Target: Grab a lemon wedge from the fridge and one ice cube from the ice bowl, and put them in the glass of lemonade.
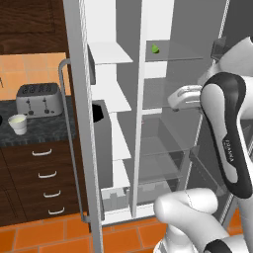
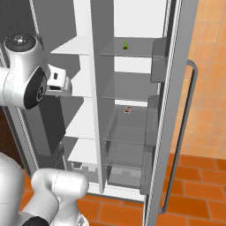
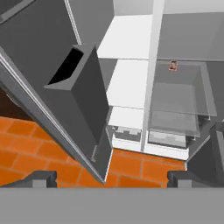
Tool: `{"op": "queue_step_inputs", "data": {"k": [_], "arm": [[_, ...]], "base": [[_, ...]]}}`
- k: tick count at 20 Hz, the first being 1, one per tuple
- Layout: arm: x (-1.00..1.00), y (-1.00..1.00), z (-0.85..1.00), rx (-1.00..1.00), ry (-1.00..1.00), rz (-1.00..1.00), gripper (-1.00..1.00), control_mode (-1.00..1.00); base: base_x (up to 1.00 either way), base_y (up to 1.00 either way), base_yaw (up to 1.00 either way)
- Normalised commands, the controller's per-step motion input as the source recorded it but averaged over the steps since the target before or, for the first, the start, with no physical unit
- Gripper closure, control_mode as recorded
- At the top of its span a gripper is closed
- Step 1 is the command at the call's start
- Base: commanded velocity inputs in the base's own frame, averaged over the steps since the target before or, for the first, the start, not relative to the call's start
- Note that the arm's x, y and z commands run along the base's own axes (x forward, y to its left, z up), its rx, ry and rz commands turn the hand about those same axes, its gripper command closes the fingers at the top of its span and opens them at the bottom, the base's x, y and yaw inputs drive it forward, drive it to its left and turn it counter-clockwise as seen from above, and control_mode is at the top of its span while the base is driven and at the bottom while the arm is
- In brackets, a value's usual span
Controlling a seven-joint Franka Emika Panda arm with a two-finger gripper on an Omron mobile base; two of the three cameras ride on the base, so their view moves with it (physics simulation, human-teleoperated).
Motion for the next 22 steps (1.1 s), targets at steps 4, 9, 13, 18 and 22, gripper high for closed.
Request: {"op": "queue_step_inputs", "data": {"k": [4, 9, 13, 18, 22], "arm": [[-0.37, 0.00, 0.17, -0.08, 0.04, -0.16, -1.00, -1.00], [-0.43, -0.01, 0.00, -0.03, 0.07, -0.28, -1.00, -1.00], [-0.37, -0.08, 0.00, 0.00, 0.00, -0.18, -1.00, -1.00], [0.00, -0.19, -0.02, 0.06, 0.00, -0.01, -1.00, -1.00], [0.00, -0.61, 0.24, 0.21, -0.06, 0.00, -1.00, -1.00]], "base": [[0.00, 0.00, 0.00], [0.00, 0.00, 0.00], [0.00, 0.00, 0.00], [0.00, 0.00, 0.00], [0.00, 0.00, 0.00]]}}
